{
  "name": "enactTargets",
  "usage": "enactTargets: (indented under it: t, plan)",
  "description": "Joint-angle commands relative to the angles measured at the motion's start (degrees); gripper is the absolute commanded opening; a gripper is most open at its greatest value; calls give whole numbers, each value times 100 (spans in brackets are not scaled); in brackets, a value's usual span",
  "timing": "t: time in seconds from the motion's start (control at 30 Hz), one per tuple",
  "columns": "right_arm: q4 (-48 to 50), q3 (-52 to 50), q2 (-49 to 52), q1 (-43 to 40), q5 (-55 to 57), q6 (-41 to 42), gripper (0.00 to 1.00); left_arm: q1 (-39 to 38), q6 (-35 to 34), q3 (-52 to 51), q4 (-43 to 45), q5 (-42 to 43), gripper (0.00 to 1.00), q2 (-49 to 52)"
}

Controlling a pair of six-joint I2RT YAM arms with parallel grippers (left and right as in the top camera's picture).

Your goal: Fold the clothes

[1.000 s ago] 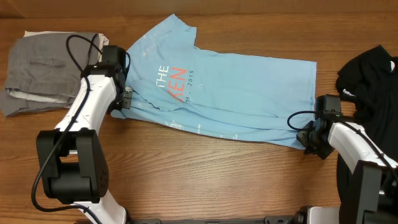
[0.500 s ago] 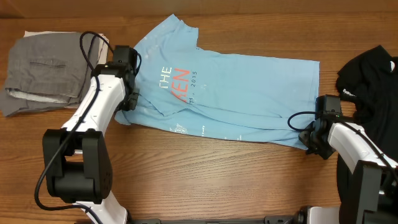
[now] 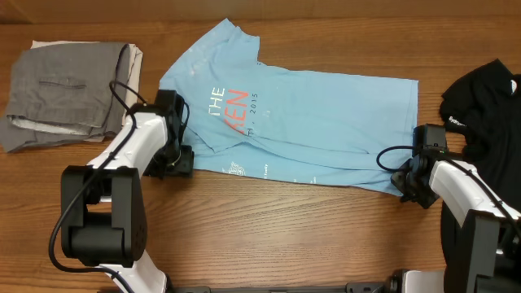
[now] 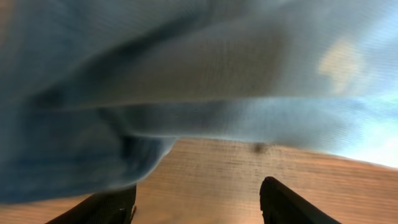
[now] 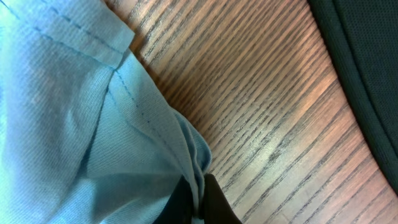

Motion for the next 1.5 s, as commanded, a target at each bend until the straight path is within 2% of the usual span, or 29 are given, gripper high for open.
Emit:
enactTargets:
  t: [0.0, 0.17, 0.4, 0.5, 0.53, 0.57, 0.87, 1.07, 1.2, 1.3, 1.37, 1.47]
  plan:
    - [17, -46, -9, -22, 9, -15, 4, 48, -400, -273, 374, 0, 67, -109]
    - [17, -46, -9, -22, -4, -15, 4, 212, -610, -273, 605, -341, 65, -109]
    - [20, -46, -9, -22, -4, -15, 4, 715, -608, -275, 787, -170, 47, -109]
    - [17, -46, -9, -22, -4, -15, 4, 739, -584, -278, 798, -219, 15, -109]
    - [17, -46, -9, -22, -4, -13, 4, 739, -584, -275, 793, -321, 9, -109]
    - [17, -46, -9, -22, -4, -15, 4, 739, -579, -278, 807, -647, 7, -109]
    - [13, -46, -9, -22, -7, -13, 4, 739, -37, -273, 1825, -2492, 12, -109]
    - [15, -46, -9, -22, -2, -15, 4, 734, 289, -273, 2575, -2546, 14, -109]
    - [17, -46, -9, -22, -2, -13, 4, 699, 509, -269, 2931, -2551, 22, -116]
    - [39, -44, -9, -22, -4, -15, 4, 699, 249, 103, 2291, -2592, 22, -302]
    - [37, -44, -9, -22, -4, -15, 4, 699, -481, 737, 1154, -2448, 19, -619]
    - [35, -44, -9, -22, -4, -15, 4, 702, -866, 1386, -192, -1486, 10, -1266]
